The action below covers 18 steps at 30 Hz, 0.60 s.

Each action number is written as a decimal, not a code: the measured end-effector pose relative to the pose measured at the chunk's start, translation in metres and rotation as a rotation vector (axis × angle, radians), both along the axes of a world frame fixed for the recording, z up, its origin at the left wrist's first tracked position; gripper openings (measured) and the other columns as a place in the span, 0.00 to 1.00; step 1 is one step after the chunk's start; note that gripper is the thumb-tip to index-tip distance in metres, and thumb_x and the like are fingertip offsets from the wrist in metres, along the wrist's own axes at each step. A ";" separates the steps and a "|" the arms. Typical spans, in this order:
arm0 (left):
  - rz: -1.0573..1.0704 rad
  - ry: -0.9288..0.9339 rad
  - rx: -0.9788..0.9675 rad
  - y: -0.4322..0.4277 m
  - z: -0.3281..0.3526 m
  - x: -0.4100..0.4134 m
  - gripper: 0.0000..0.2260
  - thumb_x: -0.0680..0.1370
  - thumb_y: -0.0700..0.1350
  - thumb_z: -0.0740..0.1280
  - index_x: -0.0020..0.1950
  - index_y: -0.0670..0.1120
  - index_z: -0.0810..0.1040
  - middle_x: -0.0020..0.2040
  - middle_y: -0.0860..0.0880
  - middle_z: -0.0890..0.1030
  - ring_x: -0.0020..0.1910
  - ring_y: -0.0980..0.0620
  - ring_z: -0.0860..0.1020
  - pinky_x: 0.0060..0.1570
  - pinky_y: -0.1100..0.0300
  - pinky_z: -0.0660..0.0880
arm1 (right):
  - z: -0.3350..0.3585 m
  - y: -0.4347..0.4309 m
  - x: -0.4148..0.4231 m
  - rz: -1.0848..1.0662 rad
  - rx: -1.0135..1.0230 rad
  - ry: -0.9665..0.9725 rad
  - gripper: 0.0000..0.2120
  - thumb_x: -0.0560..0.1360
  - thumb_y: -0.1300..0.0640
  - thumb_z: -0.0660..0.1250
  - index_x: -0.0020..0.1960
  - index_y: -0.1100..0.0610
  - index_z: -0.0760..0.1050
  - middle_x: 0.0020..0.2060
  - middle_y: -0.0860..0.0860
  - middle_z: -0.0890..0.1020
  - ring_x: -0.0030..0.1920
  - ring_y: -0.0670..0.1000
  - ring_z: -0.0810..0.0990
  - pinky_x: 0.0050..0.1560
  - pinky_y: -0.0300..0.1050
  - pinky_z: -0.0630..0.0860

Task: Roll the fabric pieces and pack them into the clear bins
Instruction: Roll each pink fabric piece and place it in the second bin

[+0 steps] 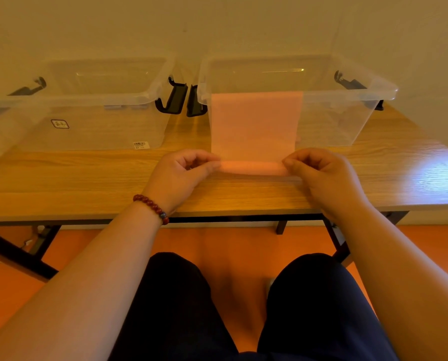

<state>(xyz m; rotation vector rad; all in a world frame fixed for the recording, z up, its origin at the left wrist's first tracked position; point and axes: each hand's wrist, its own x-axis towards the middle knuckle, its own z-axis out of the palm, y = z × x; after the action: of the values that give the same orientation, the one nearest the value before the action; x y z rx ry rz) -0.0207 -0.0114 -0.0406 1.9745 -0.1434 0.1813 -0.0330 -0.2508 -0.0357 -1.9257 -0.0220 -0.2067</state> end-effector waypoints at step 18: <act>0.011 -0.034 0.043 -0.002 -0.002 0.002 0.06 0.77 0.48 0.68 0.46 0.60 0.77 0.39 0.58 0.77 0.33 0.65 0.73 0.35 0.69 0.68 | -0.002 -0.002 0.002 0.009 0.055 -0.005 0.05 0.77 0.54 0.68 0.46 0.45 0.78 0.36 0.50 0.78 0.30 0.48 0.68 0.31 0.44 0.66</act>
<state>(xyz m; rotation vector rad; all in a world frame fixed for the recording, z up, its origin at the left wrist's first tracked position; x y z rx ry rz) -0.0190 -0.0131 -0.0426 2.0157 -0.1596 0.2201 -0.0314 -0.2525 -0.0374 -1.8704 -0.0281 -0.2042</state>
